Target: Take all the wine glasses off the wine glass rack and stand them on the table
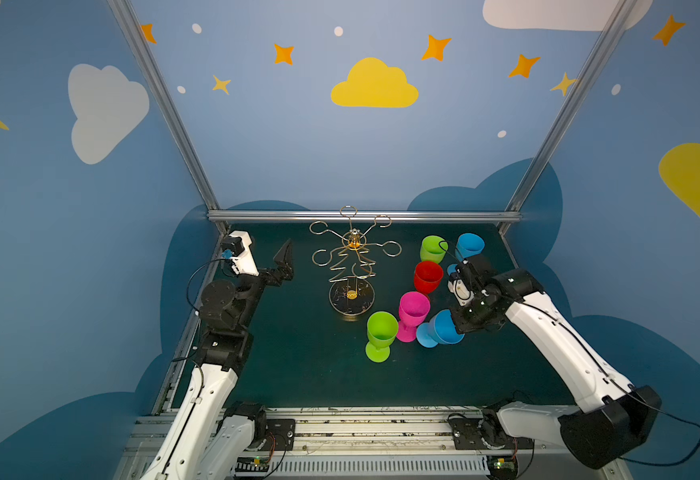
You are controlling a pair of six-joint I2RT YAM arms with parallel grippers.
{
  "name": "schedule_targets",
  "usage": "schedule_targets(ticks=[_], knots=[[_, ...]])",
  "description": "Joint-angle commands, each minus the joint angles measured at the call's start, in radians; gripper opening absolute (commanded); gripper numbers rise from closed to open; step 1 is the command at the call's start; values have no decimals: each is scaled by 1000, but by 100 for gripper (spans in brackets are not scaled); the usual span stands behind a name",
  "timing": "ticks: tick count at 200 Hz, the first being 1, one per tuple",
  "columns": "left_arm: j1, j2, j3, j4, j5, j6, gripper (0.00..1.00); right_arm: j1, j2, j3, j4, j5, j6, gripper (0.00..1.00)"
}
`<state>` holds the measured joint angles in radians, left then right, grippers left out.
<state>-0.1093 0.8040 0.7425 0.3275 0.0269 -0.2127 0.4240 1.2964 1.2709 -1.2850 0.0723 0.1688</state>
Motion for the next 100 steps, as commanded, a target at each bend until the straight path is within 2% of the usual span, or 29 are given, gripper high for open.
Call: schedule_targets(ticks=[1, 32, 74, 100], knots=[[10, -9, -3, 10, 4, -20, 100, -3, 44, 56, -51, 10, 60, 2], [20, -9, -9, 14, 7, -25, 100, -2, 120, 118, -114, -2, 97, 3], [31, -12, -11, 10, 9, -26, 100, -2, 115, 139, -96, -19, 89, 25], [34, -17, -15, 9, 7, -28, 100, -4, 107, 164, -93, -35, 84, 33]])
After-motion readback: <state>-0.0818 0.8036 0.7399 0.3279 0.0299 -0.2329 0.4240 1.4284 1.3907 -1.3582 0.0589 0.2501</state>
